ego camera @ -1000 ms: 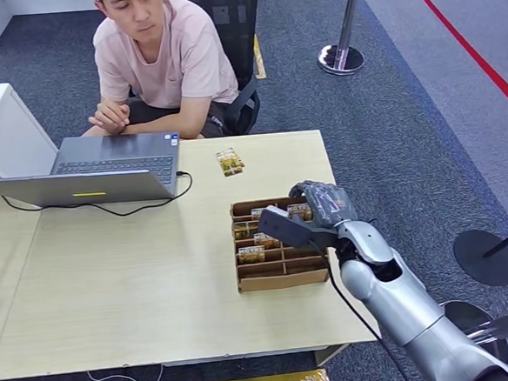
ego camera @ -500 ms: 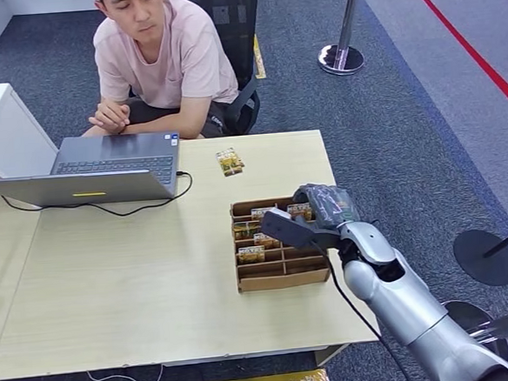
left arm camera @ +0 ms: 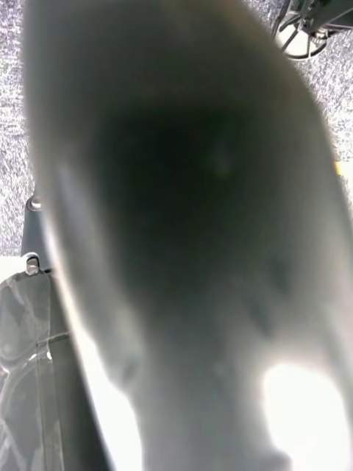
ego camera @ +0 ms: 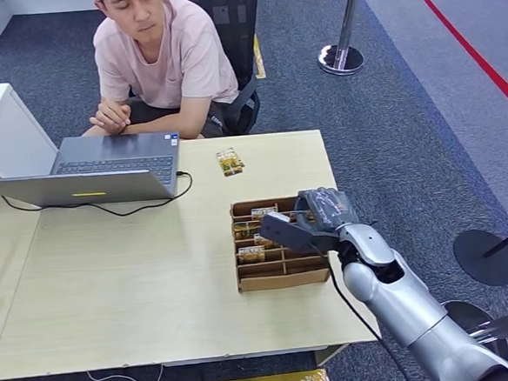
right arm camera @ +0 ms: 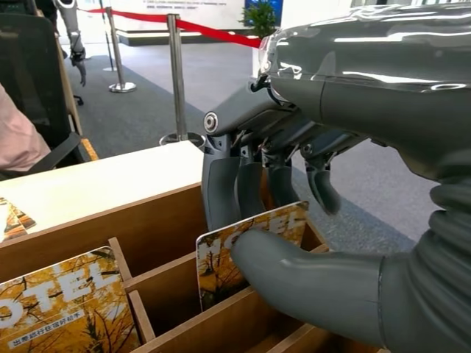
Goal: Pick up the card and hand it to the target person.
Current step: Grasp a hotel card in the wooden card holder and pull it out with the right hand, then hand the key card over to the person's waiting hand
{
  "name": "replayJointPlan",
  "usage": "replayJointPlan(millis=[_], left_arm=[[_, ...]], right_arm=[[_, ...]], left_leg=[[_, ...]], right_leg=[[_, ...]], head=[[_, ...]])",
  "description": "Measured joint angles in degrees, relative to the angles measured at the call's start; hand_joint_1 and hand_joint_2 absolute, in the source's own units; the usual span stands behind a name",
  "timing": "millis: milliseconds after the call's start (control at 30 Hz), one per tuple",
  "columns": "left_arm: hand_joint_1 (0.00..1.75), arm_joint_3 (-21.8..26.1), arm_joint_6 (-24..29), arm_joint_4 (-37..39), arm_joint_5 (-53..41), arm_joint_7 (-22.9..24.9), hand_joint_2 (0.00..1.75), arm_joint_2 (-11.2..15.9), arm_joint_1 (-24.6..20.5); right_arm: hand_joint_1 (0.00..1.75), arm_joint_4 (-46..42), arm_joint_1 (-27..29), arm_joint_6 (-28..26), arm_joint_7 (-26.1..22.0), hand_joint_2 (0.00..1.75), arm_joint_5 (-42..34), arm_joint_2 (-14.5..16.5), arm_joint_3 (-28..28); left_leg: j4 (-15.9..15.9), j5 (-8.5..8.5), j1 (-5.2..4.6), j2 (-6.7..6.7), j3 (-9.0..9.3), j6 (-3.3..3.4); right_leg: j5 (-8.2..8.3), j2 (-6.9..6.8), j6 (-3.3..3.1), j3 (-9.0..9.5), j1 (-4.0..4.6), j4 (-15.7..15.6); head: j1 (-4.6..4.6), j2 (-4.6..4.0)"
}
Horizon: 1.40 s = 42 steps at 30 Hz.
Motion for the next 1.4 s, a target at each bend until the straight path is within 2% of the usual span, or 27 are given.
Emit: replayJointPlan(millis=[133,333,667,867,1100,1267,1400], left_arm=[[0.00,0.00,-0.60,0.00,0.13,-0.65,1.75,0.00,0.00],[0.00,0.00,-1.51,0.00,0.27,-1.85,1.75,0.07,0.01],[0.00,0.40,0.54,0.00,1.16,-1.93,1.75,0.15,0.01],[0.00,1.24,0.64,0.00,1.36,-2.15,1.75,0.15,0.02],[0.00,1.36,0.45,0.02,1.28,-2.25,1.75,0.15,-0.02],[0.00,1.36,0.32,0.10,1.14,-2.18,1.75,0.15,-0.09],[0.00,1.32,-0.16,0.11,0.45,-2.20,1.75,0.15,-0.39]], right_arm=[[1.41,0.00,-0.02,0.00,-0.01,1.75,-0.01,-0.04,0.05],[1.41,0.00,-0.08,0.00,0.00,1.75,-0.01,-0.04,0.08],[1.41,-0.07,-0.10,-1.67,-0.72,1.75,-0.18,-0.04,0.04],[1.41,-5.58,0.72,-10.04,-6.91,1.75,-1.72,-0.32,-2.20],[1.41,-16.33,3.14,-15.70,-13.35,1.75,-2.21,0.58,-7.37],[1.41,-16.27,2.73,-16.19,-15.93,1.75,-0.24,2.79,-7.61],[1.41,-8.87,-0.41,-20.61,-19.48,1.75,4.55,5.81,-5.87]], left_leg=[[0.00,0.00,0.00,0.00,0.00,0.00],[0.00,0.00,0.00,0.00,0.01,0.00],[0.00,0.00,0.00,0.00,0.00,0.00],[0.01,0.00,0.00,0.00,0.00,0.00],[0.00,0.00,0.00,0.01,-0.02,0.00],[-0.01,0.01,0.02,0.02,-0.03,-0.02],[-0.02,0.04,0.07,0.03,-0.02,-0.07]], right_leg=[[0.00,0.00,0.00,0.00,0.00,0.00],[0.00,0.00,0.00,0.00,0.00,0.00],[0.00,0.00,0.00,0.00,0.00,0.00],[0.00,0.00,0.00,-0.02,0.00,0.00],[0.00,0.02,-0.01,-0.04,0.00,0.00],[0.00,0.03,-0.01,-0.03,0.01,0.01],[0.03,0.06,-0.04,-0.02,0.05,0.05]], head=[[0.01,0.00],[0.01,0.00],[0.01,0.00],[0.00,0.00],[0.01,0.00],[0.00,0.00],[0.01,0.00]])
